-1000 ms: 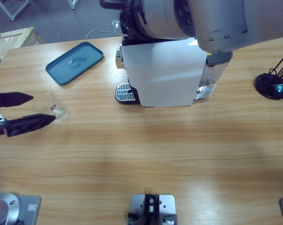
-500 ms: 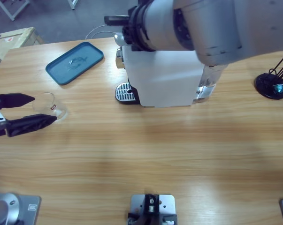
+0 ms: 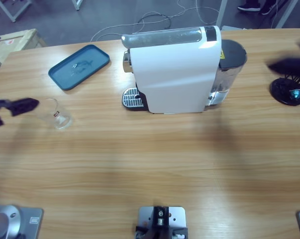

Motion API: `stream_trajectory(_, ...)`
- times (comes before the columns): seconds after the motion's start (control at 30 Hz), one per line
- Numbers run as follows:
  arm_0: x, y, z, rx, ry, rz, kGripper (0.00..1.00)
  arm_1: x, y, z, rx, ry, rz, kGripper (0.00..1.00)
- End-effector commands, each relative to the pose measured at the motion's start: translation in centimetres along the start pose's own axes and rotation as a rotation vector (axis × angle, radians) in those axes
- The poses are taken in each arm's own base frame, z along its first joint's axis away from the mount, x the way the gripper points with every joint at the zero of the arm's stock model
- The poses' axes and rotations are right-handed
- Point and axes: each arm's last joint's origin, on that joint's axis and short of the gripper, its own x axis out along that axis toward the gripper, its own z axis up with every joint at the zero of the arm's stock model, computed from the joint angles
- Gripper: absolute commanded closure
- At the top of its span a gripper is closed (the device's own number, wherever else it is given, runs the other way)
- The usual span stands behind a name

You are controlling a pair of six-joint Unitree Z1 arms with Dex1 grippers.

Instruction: Pour coffee

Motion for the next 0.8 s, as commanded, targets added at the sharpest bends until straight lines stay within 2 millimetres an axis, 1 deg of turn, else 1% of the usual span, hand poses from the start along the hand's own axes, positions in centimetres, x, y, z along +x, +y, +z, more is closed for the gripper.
stream_trajectory(0.03, 3.9, -0.4, -3.5, -0.070, 0.057, 0.055, 0.009, -2.3, -2.5, -5.8, -0.027, 0.075, -0.017, 0.000)
stream_trajectory(0.17, 5.4, -1.2, -3.3, -0.063, 0.048, 0.053, 0.009, -1.4, -2.0, -5.6, -0.047, 0.114, -0.028, 0.000)
stream_trajectory(0.3, 6.6, -1.8, -3.5, -0.054, 0.064, 0.060, 0.009, -1.4, -2.0, -5.6, -0.060, 0.123, -0.031, 0.000)
stream_trajectory(0.37, 7.7, -2.3, -3.6, -0.041, 0.083, 0.075, 0.009, -1.4, -2.0, -5.6, -0.060, 0.123, -0.030, 0.000)
stream_trajectory(0.47, 8.2, -2.5, -3.6, -0.035, 0.087, 0.092, 0.009, -1.5, -2.1, -5.7, -0.060, 0.122, -0.031, 0.000)
stream_trajectory(0.63, 9.8, -3.1, -3.9, -0.019, 0.102, 0.136, 0.009, -1.4, -2.0, -5.7, -0.061, 0.127, -0.034, 0.000)
stream_trajectory(0.8, 11.8, -4.0, -3.9, -0.029, 0.085, 0.158, 0.009, -1.4, -2.0, -5.7, -0.062, 0.130, -0.034, 0.000)
